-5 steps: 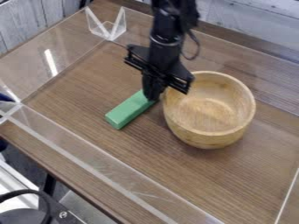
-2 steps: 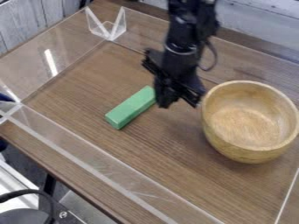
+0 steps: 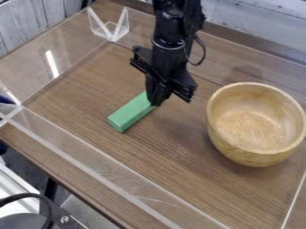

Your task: Remove the green block from inside the brown bowl and put it on the table

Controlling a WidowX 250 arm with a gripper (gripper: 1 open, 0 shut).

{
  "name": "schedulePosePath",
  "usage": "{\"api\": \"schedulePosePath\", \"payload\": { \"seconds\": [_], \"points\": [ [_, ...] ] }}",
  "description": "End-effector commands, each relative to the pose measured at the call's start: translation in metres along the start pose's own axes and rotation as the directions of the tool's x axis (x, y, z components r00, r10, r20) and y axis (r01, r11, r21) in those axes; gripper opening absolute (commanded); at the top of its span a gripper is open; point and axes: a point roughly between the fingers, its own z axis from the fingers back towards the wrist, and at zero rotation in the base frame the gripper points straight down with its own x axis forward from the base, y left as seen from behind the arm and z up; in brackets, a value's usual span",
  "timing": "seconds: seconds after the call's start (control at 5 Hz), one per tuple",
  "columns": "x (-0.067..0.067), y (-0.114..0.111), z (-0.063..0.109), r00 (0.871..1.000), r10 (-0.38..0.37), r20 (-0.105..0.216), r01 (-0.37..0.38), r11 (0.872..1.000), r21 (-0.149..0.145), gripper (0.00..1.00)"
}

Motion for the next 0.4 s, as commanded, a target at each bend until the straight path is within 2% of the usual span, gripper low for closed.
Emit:
{"api": "schedulePosePath", "payload": {
  "seconds": [0.0,0.2],
  "points": [
    [0.0102,0.0010,0.0009,0.999,0.041,0.026,-0.041,0.999,0.024,0.00],
    [0.0182,-0.0026,0.0047,0.998,0.046,0.049,-0.048,0.998,0.038,0.00]
  ]
}}
